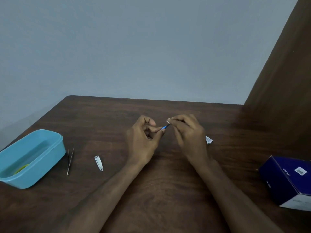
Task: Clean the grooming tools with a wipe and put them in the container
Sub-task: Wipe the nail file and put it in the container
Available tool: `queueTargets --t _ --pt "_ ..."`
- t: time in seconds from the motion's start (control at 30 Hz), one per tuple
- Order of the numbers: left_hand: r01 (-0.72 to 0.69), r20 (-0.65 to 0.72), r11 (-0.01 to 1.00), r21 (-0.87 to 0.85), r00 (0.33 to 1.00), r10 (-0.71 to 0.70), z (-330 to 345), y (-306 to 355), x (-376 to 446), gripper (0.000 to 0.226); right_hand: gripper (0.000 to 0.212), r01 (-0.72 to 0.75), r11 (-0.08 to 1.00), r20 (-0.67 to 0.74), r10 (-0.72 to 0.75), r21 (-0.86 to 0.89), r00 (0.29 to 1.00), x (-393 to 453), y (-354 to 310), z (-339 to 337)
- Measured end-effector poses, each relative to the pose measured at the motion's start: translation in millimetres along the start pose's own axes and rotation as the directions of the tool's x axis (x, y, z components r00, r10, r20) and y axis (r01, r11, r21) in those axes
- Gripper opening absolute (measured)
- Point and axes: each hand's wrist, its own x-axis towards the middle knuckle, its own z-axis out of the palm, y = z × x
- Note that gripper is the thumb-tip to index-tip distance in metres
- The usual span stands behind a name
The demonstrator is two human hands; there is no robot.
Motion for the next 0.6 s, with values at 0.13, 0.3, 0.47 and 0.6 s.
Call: queueTargets --t 0.13,0.3,0.47,0.6 --pt "0.014 -0.008 0.999 -0.029 1.000 -0.015 -2.6 -1.2 1.4 0.036 0.023 0.122 0.991 0.059 -0.125 0.050 0.990 -1.6 -6.8 2.0" --pt "0.016 0.008 1.000 -0.025 1.000 -0.015 1.1 -8.7 2.1 0.041 0.024 -0.144 0.989 -0.070 0.141 -0.038 0.988 -2.0 18.8 -6.7" --pt "-0.056 -0.013 0.995 0.087 0.998 0.057 0.7 -10.7 0.5 0.044 0.023 -0.109 0.991 -0.113 0.118 0.078 0.987 0.3 -6.7 -17.9" --pt "-0.078 -0.009 0.967 0.244 0.996 0.083 -5.1 -5.8 -2.9 0.046 0.019 0.091 0.963 0.117 -0.124 0.253 0.985 -3.2 -34.1 -9.9"
